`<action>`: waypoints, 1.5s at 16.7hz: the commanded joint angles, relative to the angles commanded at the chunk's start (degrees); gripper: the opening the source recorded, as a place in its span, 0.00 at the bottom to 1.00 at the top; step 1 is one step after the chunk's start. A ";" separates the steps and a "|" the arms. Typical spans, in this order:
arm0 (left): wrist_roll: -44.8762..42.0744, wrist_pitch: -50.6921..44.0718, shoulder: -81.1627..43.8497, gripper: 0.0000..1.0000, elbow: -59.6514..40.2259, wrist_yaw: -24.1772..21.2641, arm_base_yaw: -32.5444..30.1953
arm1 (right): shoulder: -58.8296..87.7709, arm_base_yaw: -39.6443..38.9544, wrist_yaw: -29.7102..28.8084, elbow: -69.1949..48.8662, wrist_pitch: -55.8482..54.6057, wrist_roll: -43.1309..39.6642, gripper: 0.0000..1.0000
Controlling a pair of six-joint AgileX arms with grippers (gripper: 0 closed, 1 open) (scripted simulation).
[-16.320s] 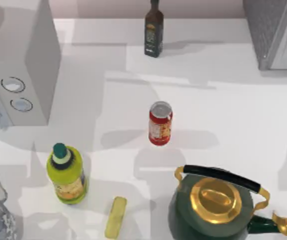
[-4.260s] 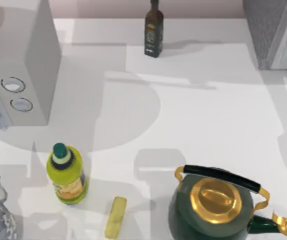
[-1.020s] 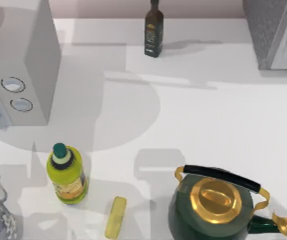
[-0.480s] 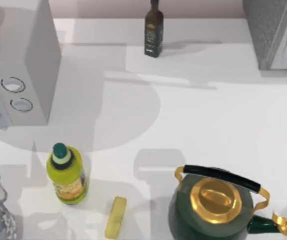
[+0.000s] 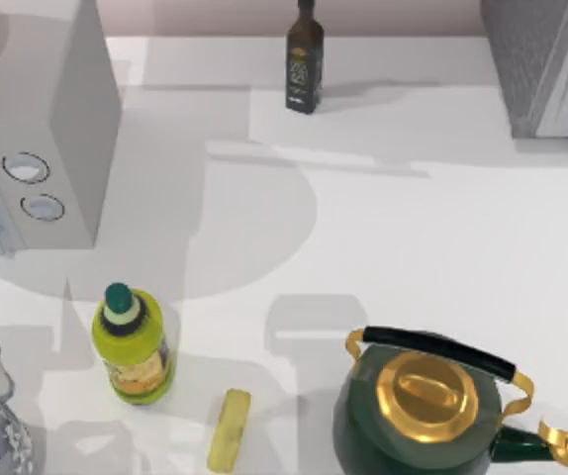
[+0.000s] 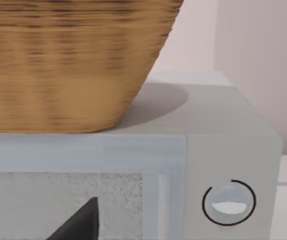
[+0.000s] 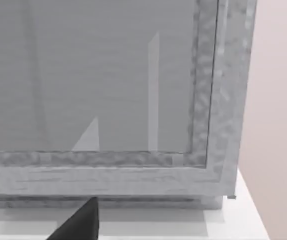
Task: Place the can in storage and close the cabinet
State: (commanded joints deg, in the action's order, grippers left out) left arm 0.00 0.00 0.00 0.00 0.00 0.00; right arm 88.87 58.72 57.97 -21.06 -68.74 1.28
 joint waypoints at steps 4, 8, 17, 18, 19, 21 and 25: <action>0.00 0.00 0.00 1.00 0.00 0.00 0.00 | -0.15 -0.22 -0.13 0.16 0.24 -0.02 1.00; 0.00 0.00 0.00 1.00 0.00 0.00 0.00 | -0.05 0.60 0.70 -5.65 6.26 0.00 1.00; 0.00 0.00 0.00 1.00 0.00 0.00 0.00 | -3.64 2.58 2.75 -45.01 52.39 0.02 1.00; 0.00 0.00 0.00 1.00 0.00 0.00 0.00 | -4.54 2.53 2.71 -50.10 58.69 0.02 1.00; 0.00 0.00 0.00 1.00 0.00 0.00 0.00 | -5.51 2.42 2.61 -55.00 64.55 0.01 1.00; 0.00 0.00 0.00 1.00 0.00 0.00 0.00 | -7.48 2.09 2.32 -63.78 74.62 0.00 1.00; 0.00 0.00 0.00 1.00 0.00 0.00 0.00 | -10.84 1.33 1.59 -75.57 87.64 -0.02 1.00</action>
State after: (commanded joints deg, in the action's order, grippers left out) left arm 0.00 0.00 0.00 0.00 0.00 0.00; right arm 78.04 60.05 59.56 -96.63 18.89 1.25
